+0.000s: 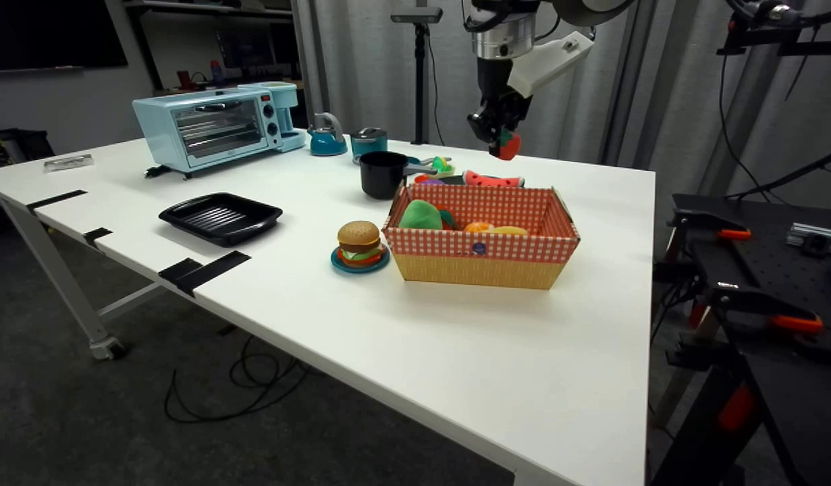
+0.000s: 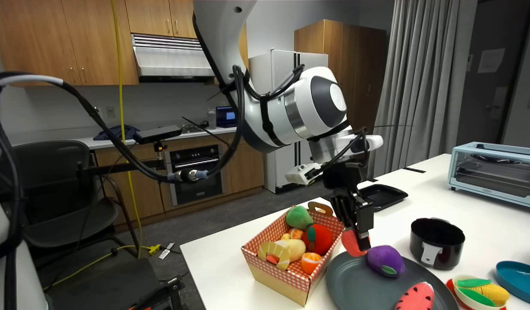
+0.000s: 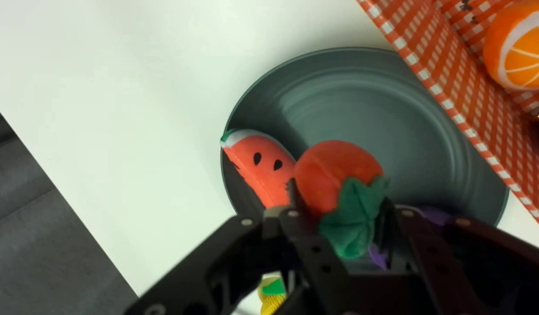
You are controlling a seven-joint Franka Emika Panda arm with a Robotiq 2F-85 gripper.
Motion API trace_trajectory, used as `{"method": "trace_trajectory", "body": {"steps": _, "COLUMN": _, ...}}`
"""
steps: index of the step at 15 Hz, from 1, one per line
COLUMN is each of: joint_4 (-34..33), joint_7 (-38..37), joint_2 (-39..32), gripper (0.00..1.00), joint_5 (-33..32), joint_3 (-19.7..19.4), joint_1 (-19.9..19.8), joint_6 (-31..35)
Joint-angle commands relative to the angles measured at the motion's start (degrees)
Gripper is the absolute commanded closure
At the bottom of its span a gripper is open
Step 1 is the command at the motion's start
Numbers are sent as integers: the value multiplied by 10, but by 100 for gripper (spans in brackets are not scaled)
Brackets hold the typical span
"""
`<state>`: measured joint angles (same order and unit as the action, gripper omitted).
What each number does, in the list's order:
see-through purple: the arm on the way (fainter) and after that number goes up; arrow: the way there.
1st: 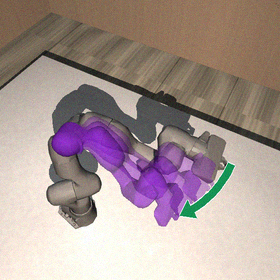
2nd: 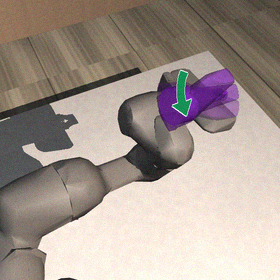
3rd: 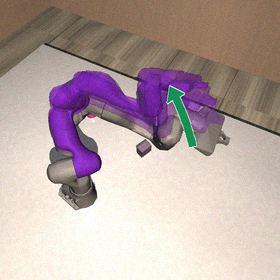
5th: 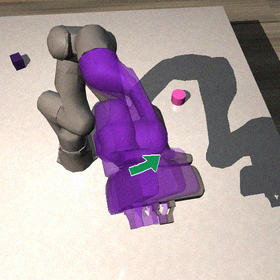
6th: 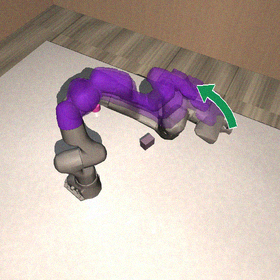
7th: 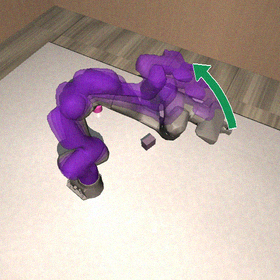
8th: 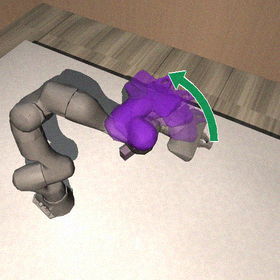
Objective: Take the green object on the plate and put it in the basket, then take the melon, the purple object and the red object from the basket and put them on the plate
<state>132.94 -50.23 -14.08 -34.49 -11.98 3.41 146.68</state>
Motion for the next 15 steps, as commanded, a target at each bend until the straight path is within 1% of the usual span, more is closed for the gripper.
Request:
{"method": "trace_trajectory", "body": {"steps": 1, "joint_4": -6, "joint_7": 0, "joint_2": -18, "gripper": 32, "joint_5": -14, "joint_3": -1, "joint_1": -3, "joint_6": 14}}
{"method": "trace_trajectory", "body": {"steps": 5, "joint_4": -9, "joint_7": 8, "joint_2": -33, "gripper": 3, "joint_5": -12, "joint_3": -4, "joint_1": 0, "joint_6": 16}}
{"method": "trace_trajectory", "body": {"steps": 6, "joint_4": -10, "joint_7": 8, "joint_2": -36, "gripper": 0, "joint_5": -12, "joint_3": -5, "joint_1": 0, "joint_6": 15}}
{"method": "trace_trajectory", "body": {"steps": 15, "joint_4": -9, "joint_7": 4, "joint_2": -36, "gripper": 0, "joint_5": -15, "joint_3": -6, "joint_1": 9, "joint_6": 12}}
